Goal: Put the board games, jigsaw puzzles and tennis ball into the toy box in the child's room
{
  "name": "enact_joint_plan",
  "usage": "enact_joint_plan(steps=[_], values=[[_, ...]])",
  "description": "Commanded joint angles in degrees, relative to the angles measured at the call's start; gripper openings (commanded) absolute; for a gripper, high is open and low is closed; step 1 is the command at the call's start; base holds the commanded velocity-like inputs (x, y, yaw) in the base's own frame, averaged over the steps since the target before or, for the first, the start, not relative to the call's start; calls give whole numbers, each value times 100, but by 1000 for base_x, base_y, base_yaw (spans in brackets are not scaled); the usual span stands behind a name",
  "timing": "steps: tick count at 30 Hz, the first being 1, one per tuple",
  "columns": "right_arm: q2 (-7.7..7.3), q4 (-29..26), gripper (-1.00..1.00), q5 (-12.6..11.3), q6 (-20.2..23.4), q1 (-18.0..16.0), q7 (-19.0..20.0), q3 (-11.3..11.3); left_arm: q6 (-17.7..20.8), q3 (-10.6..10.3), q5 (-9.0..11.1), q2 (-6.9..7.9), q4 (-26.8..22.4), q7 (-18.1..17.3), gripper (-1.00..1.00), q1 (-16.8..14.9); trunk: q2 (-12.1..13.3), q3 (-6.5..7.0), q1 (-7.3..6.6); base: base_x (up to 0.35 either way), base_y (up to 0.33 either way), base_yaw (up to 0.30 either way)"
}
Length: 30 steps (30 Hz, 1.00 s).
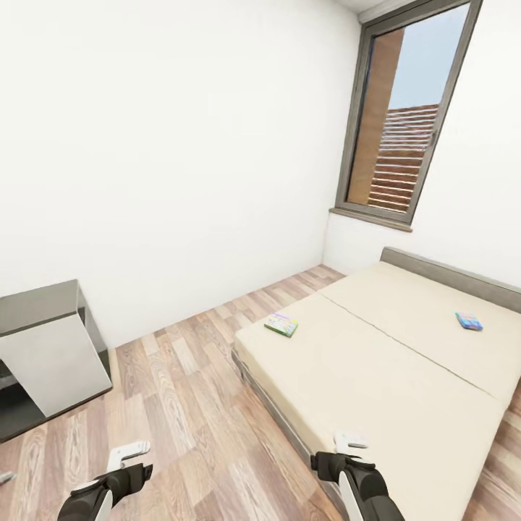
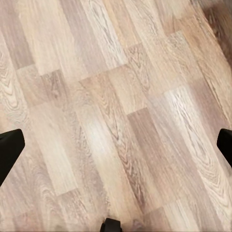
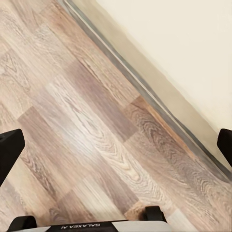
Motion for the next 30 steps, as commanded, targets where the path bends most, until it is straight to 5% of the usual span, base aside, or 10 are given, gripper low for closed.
enact_joint_plan(steps=[1,30], values=[[4,-9,100,-13,28,-4,-19,-8,33,11,1,-2,-8,-21,100,-5,-14,-19,4,0,-76,222],[4,-8,100,-14,8,-6,-9,-5,30,11,1,-2,-8,-17,100,-5,-14,-74,4,-8,-125,96]])
